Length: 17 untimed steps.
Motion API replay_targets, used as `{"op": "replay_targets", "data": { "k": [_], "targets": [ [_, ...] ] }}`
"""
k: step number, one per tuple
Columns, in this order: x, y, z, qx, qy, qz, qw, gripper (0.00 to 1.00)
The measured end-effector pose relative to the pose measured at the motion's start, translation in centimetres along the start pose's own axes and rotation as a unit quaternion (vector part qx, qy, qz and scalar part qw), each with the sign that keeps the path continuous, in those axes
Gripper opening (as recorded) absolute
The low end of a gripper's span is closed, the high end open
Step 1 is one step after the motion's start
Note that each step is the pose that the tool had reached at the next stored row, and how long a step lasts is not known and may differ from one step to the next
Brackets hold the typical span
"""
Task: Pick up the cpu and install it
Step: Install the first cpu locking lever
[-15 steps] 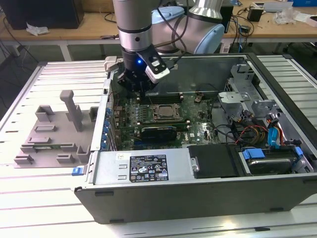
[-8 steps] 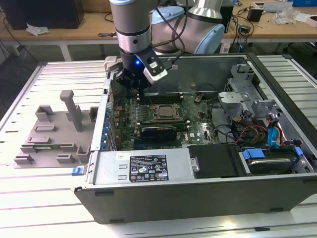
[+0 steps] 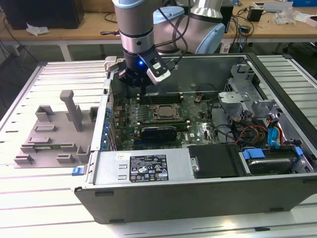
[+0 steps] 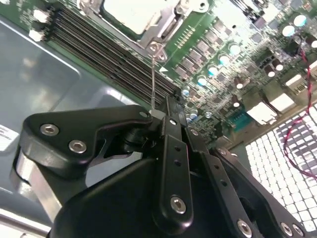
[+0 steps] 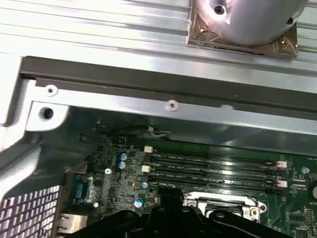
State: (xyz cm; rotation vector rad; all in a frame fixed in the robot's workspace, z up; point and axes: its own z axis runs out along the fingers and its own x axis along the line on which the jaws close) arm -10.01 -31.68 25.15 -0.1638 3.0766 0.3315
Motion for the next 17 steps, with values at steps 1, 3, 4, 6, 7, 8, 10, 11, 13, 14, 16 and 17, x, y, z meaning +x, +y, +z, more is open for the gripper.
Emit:
{"op": "replay_targets", "data": {
  "k": [1, 3, 4, 6, 7, 8, 10, 11, 13, 14, 16, 17],
  "targets": [
    [-0.24, -0.04, 0.0, -0.0001, 0.0002, 0.0, 1.0, 0.11],
    [-0.85, -0.14, 0.02, -0.0003, 0.0009, 0.0, 1.0, 0.11],
    [-1.24, -0.19, 0.03, -0.0003, 0.0013, 0.0, 1.0, 0.11],
    [-2.14, -0.33, 0.06, -0.0004, 0.0023, 0.001, 1.0, 0.11],
    [-2.51, -0.39, 0.06, -0.0004, 0.0027, 0.001, 1.0, 0.11],
    [-3.33, -0.51, 0.09, -0.0005, 0.004, 0.001, 1.0, 0.11],
    [-3.69, -0.55, 0.1, -0.0007, 0.0049, 0.001, 1.0, 0.11],
    [-3.7, -0.55, 0.1, -0.0006, 0.0049, 0.001, 1.0, 0.11],
    [-3.7, -0.57, 0.2, -0.0007, 0.0049, 0.001, 1.0, 0.11],
    [-3.69, -0.61, 0.29, -0.0006, 0.0049, 0.001, 1.0, 0.11],
    [-3.66, -0.73, 0.7, 0.0001, 0.002, 0.001, 1.0, 0.11],
    [-3.66, -0.78, 0.86, 0.0009, -0.0004, 0.0, 1.0, 0.11]
  ]
}}
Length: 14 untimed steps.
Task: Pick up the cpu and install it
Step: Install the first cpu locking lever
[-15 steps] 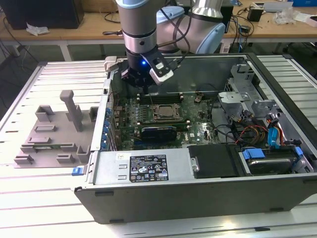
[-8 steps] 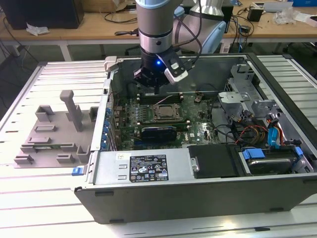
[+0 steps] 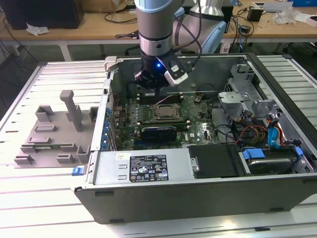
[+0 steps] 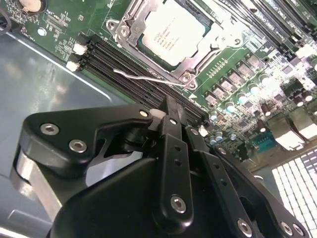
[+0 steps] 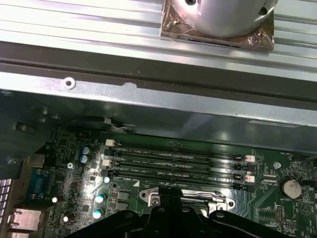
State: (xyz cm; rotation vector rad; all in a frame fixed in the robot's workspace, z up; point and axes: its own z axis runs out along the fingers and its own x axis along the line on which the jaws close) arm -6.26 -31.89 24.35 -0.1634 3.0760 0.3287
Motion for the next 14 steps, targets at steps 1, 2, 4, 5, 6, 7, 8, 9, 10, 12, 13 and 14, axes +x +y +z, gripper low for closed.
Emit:
{"op": "replay_targets", "data": {
  "k": [1, 2, 4, 5, 6, 7, 8, 9, 10, 12, 13, 14],
  "targets": [
    [0.0, -0.04, 0.09, 0.0005, -0.0006, 0.0, 1.0, 0.11],
    [0.01, -0.07, 0.19, 0.0009, -0.0011, 0.001, 1.0, 0.11],
    [0.03, -0.11, 0.37, 0.0016, -0.0025, 0.007, 1.0, 0.11],
    [0.03, -0.13, 0.46, 0.002, -0.0036, 0.012, 0.9999, 0.11],
    [0.03, -0.15, 0.53, 0.0024, -0.0047, 0.017, 0.9998, 0.11],
    [0.04, -0.17, 0.64, 0.0029, -0.0064, 0.026, 0.9996, 0.11],
    [0.05, -0.2, 0.76, 0.0039, -0.0088, 0.037, 0.9993, 0.11],
    [0.05, -0.22, 0.88, 0.0048, -0.0108, 0.047, 0.9988, 0.11],
    [0.02, -0.26, 1.02, 0.0054, -0.0122, 0.053, 0.9985, 0.11],
    [-0.31, -0.33, 1.21, 0.0058, -0.013, 0.058, 0.9982, 0.11],
    [-0.63, -0.39, 1.34, 0.0057, -0.0131, 0.058, 0.9982, 0.11],
    [-0.87, -0.43, 1.43, 0.0057, -0.0131, 0.058, 0.9982, 0.11]
  ]
}}
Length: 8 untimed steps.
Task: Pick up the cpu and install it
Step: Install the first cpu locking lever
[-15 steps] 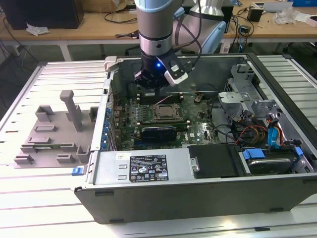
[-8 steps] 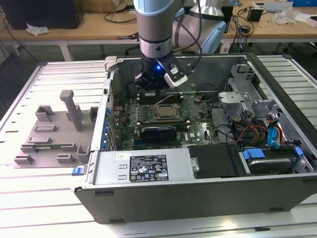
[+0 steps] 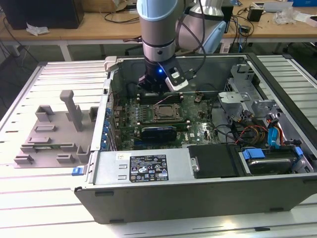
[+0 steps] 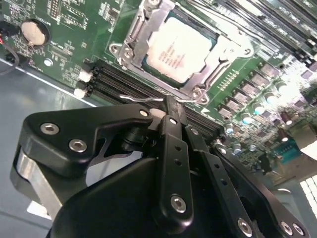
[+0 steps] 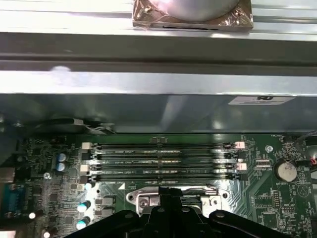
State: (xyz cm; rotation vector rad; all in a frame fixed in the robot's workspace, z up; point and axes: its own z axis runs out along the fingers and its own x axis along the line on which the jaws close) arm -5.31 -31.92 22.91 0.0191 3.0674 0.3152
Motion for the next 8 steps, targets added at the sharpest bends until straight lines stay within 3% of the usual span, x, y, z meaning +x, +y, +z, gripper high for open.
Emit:
{"op": "replay_targets", "data": {
  "k": [7, 8],
  "targets": [
    [-0.45, 0.05, 0.63, -0.0001, 0.0004, -0.002, 1.0, 0.11],
    [-0.48, 0.03, 0.77, 0.0014, 0.0, -0.003, 1.0, 0.11]
  ]
}}
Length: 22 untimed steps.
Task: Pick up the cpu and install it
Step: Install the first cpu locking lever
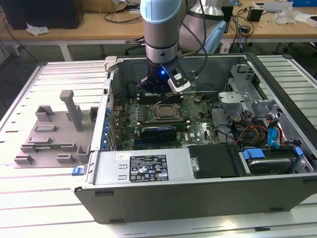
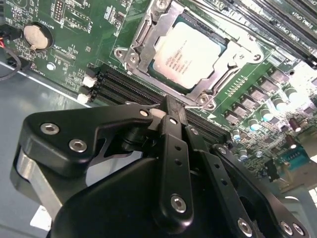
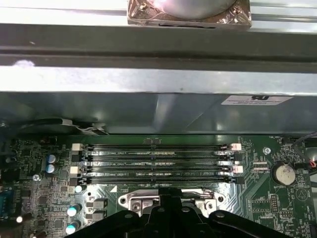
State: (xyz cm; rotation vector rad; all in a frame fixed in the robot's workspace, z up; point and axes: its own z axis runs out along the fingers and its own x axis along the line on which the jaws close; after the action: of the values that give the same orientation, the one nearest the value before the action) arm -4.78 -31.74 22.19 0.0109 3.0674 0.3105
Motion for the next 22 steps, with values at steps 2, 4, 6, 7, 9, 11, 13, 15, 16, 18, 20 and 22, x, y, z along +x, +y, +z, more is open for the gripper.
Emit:
{"op": "replay_targets", "data": {
  "k": [2, 4, 6, 7, 9, 11, 13, 15, 16, 18, 20, 22],
  "targets": [
    [-0.01, -0.04, 0.18, 0.0028, -0.0052, -0.002, 1.0, 0.11],
    [0.0, -0.03, 0.29, 0.0044, -0.0131, -0.005, 0.9999, 0.11],
    [0.0, 0.01, 0.42, 0.0053, -0.0199, -0.008, 0.9998, 0.11],
    [0.01, 0.05, 0.48, 0.0053, -0.0215, -0.009, 0.9997, 0.11],
    [0.02, 0.19, 0.62, 0.0053, -0.0233, -0.01, 0.9997, 0.11],
    [0.05, 0.51, 0.85, 0.0061, -0.0252, -0.01, 0.9996, 0.11],
    [0.11, 0.89, 1.04, 0.0076, -0.0274, -0.011, 0.9995, 0.11],
    [0.24, 1.33, 1.24, 0.0098, -0.0305, -0.012, 0.9994, 0.11],
    [0.31, 1.45, 1.31, 0.011, -0.0316, -0.012, 0.9994, 0.11],
    [0.5, 1.65, 1.42, 0.015, -0.0334, -0.013, 0.9992, 0.11],
    [0.7, 1.66, 1.5, 0.0243, -0.039, -0.015, 0.9988, 0.11],
    [0.73, 1.63, 1.62, 0.0293, -0.0425, -0.008, 0.9986, 0.11]
  ]
}}
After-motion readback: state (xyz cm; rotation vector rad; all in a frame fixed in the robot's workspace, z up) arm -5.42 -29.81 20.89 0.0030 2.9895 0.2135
